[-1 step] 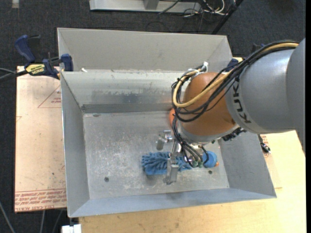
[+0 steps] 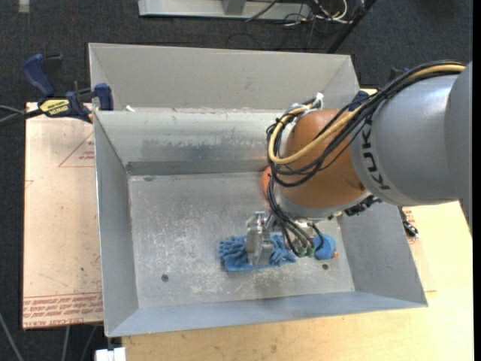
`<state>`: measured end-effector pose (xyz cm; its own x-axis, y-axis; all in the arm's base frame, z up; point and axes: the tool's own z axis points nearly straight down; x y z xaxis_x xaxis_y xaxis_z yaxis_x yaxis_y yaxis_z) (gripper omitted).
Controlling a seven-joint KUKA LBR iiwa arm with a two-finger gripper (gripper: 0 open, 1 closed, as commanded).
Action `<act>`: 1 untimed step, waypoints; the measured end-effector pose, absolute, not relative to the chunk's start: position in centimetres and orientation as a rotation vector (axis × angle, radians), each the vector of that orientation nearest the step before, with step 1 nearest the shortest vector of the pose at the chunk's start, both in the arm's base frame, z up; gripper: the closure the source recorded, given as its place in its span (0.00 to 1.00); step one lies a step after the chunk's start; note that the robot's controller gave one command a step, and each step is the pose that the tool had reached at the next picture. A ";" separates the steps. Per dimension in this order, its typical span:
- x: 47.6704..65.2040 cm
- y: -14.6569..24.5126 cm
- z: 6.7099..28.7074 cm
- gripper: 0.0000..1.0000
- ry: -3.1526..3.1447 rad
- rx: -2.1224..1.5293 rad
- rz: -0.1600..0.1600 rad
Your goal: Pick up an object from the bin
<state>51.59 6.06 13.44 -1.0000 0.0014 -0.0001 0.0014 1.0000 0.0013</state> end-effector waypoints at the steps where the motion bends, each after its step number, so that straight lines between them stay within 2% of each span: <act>1: 51.6 6.1 13.4 0.00 3.141 0.003 0.002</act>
Offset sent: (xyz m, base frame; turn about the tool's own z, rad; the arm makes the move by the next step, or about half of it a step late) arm 0.0000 0.0000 0.0000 0.0000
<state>51.59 6.05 13.44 -1.0000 0.0019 -0.0002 0.0019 1.0000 0.0013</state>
